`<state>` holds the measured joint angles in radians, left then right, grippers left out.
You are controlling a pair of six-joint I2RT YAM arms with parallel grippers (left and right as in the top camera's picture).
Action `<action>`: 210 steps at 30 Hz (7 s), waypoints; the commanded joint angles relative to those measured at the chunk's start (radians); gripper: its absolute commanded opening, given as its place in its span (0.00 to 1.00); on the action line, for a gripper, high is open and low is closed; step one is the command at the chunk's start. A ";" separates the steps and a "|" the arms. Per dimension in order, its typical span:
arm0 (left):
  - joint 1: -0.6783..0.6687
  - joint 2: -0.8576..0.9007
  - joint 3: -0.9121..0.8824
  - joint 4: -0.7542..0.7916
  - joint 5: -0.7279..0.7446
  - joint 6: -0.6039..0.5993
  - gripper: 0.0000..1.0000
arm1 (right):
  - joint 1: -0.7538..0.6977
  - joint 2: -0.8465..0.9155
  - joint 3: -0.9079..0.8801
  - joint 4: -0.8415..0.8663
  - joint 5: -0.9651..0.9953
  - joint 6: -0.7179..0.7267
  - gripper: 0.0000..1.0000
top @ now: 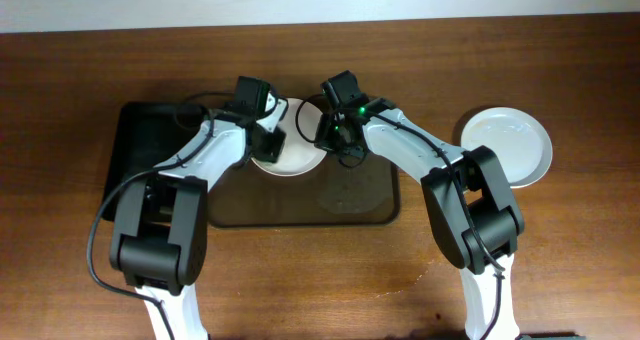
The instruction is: Clean dirty plates on tray and stack at the side
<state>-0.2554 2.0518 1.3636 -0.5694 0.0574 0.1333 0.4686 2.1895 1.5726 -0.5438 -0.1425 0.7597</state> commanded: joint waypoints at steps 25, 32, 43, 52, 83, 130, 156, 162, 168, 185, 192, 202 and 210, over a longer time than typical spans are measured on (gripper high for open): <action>-0.004 0.230 0.061 -0.201 0.087 -0.059 0.01 | -0.006 0.022 -0.003 0.010 -0.004 -0.020 0.04; -0.002 0.230 0.313 -0.409 0.266 0.040 0.01 | -0.006 0.022 -0.003 0.005 -0.008 -0.022 0.04; 0.263 0.230 0.608 -0.434 0.235 -0.272 0.01 | -0.006 -0.105 0.000 -0.056 -0.103 -0.209 0.04; 0.264 0.230 0.601 -0.449 0.235 -0.271 0.01 | 0.255 -0.404 -0.001 -0.414 0.924 -0.315 0.04; 0.264 0.240 0.600 -0.449 0.231 -0.267 0.00 | -0.818 -0.692 -0.296 -0.377 0.265 -0.290 0.04; 0.310 -0.304 0.908 -0.952 -0.034 -0.301 0.99 | -0.513 -1.450 -0.068 -0.718 0.042 -0.438 0.99; 0.310 -0.304 0.908 -0.952 -0.034 -0.301 0.99 | -0.515 -2.186 -1.448 0.430 0.098 -0.568 0.98; 0.310 -0.304 0.908 -0.952 -0.034 -0.301 0.99 | -0.515 -2.186 -1.567 0.546 0.089 -0.566 0.99; 0.310 -0.304 0.908 -0.952 -0.034 -0.301 0.99 | -0.515 -2.182 -1.567 0.470 0.083 -0.565 0.98; 0.310 -0.302 0.908 -0.953 -0.068 -0.270 0.99 | -0.515 -2.181 -1.567 0.470 0.083 -0.565 0.99; 0.312 -0.500 0.885 -0.921 -0.151 -0.182 0.99 | -0.515 -2.181 -1.567 0.470 0.083 -0.565 0.98; 0.312 -1.226 -0.117 -0.125 0.006 -0.071 0.99 | -0.515 -2.181 -1.567 0.470 0.083 -0.565 0.98; 0.312 -1.870 -0.987 0.418 0.003 -0.013 0.99 | -0.515 -2.181 -1.567 0.470 0.083 -0.565 0.99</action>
<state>0.0544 0.3084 0.5236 -0.1913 0.0532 0.0650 -0.0505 0.0128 0.0128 -0.0708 -0.0502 0.2016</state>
